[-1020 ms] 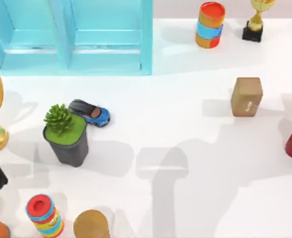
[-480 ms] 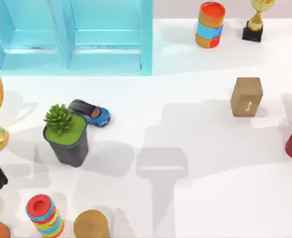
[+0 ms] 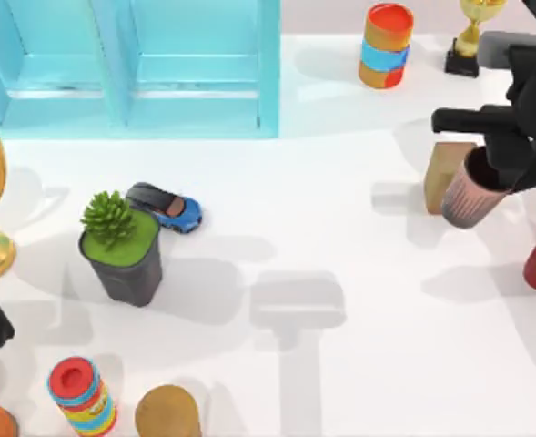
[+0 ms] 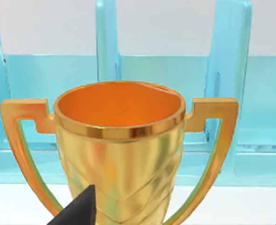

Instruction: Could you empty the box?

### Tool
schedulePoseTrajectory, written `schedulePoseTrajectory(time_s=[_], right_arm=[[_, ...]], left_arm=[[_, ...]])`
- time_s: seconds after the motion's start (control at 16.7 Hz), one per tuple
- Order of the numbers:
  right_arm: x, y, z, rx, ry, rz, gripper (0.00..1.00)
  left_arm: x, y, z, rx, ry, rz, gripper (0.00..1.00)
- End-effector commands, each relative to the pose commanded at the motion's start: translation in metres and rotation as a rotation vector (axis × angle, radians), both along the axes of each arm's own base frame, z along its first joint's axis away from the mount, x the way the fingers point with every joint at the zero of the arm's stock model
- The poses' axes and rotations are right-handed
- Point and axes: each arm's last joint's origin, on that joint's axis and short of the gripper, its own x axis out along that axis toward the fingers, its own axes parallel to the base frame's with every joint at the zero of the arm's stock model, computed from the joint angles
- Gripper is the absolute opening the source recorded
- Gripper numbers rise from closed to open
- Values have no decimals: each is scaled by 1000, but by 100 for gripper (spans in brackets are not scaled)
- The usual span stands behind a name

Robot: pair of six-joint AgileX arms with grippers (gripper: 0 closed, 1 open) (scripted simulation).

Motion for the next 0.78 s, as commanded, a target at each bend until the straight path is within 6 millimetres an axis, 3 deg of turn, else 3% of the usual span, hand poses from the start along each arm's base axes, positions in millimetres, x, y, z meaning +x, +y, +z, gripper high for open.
schedulePoseTrajectory(time_s=[0.18,0.36,0.78], right_arm=[[-31,31,-45,-51,112,14,0],[-46,36,-73,-104,139,-13,0],[-52,40,-79,-128,122,-14,0]], left_arm=[[0,0,0,0,0,0,100],[0,0,0,0,0,0,100],[0,0,0,0,0,0,100]])
